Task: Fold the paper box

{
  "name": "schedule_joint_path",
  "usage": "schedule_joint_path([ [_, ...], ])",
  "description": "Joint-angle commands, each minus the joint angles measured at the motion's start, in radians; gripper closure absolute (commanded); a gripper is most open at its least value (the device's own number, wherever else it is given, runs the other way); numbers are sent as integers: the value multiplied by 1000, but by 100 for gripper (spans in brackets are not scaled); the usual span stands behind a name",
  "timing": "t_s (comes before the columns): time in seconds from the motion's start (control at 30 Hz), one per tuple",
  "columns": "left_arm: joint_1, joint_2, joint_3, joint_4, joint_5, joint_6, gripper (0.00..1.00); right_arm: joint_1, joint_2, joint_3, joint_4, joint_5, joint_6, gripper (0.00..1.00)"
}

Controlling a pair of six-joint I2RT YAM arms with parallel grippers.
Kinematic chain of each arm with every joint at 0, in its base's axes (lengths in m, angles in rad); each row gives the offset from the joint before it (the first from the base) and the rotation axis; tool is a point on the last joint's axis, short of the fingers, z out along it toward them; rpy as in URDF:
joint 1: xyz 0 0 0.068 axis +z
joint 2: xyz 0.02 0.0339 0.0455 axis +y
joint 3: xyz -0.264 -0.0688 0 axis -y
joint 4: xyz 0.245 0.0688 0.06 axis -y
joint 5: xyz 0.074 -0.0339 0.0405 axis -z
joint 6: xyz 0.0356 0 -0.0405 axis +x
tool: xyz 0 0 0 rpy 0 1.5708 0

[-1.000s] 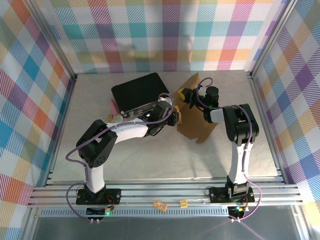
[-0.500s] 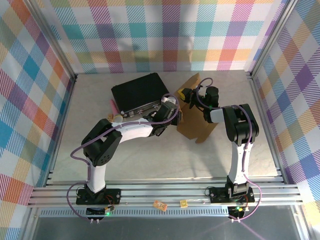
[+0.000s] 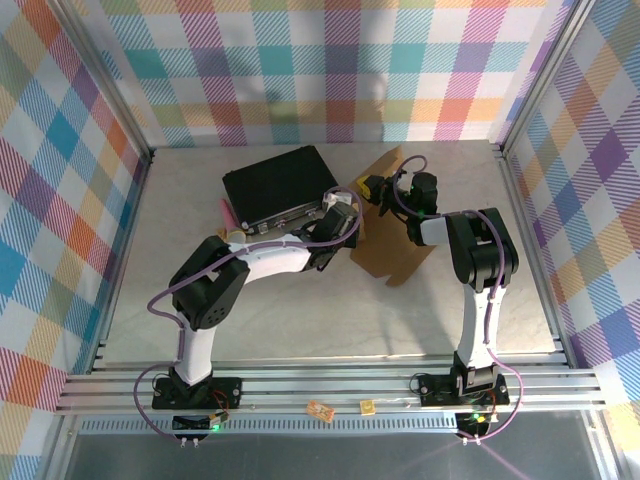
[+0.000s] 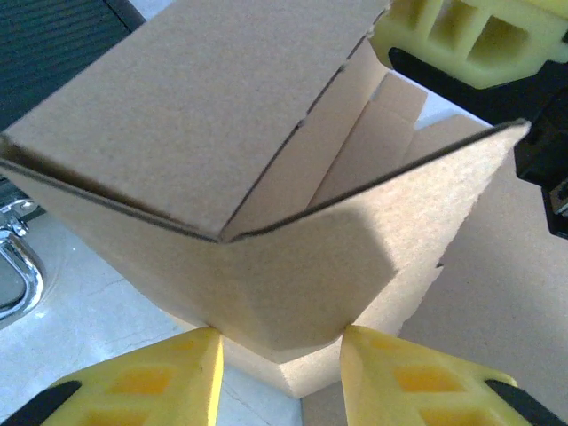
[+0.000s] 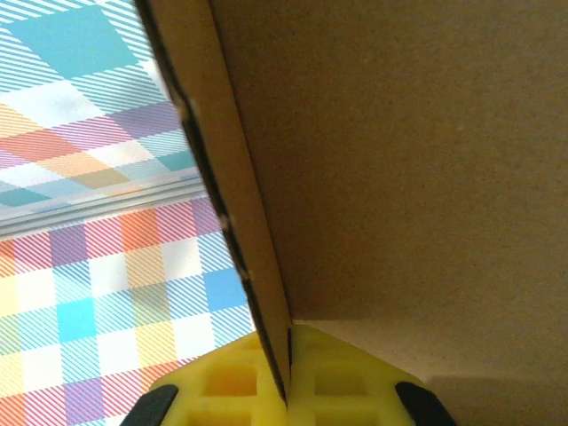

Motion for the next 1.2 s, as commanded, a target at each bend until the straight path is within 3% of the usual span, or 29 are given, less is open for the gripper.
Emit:
schedule_joint_path([
  [0.0, 9, 54, 46, 17, -32, -1, 61, 34, -44, -22, -43, -84, 38, 100],
  [0.13, 14, 71, 53, 24, -55, -15, 46, 38, -71, -34, -88, -60, 39, 100],
  [0.3, 26, 84, 62, 10, -98, -26, 45, 40, -87, -37, -122, -47, 36, 100],
  [0.73, 64, 137, 74, 85, -150, 36, 64, 58, -159, -70, -307, -4, 78, 100],
  [0.87, 76, 156, 79, 112, -176, 50, 72, 64, -185, -54, -416, 13, 69, 100],
  [1.17, 81, 219, 148, 112, -210, 84, 94, 75, -181, -30, -459, 27, 83, 100],
])
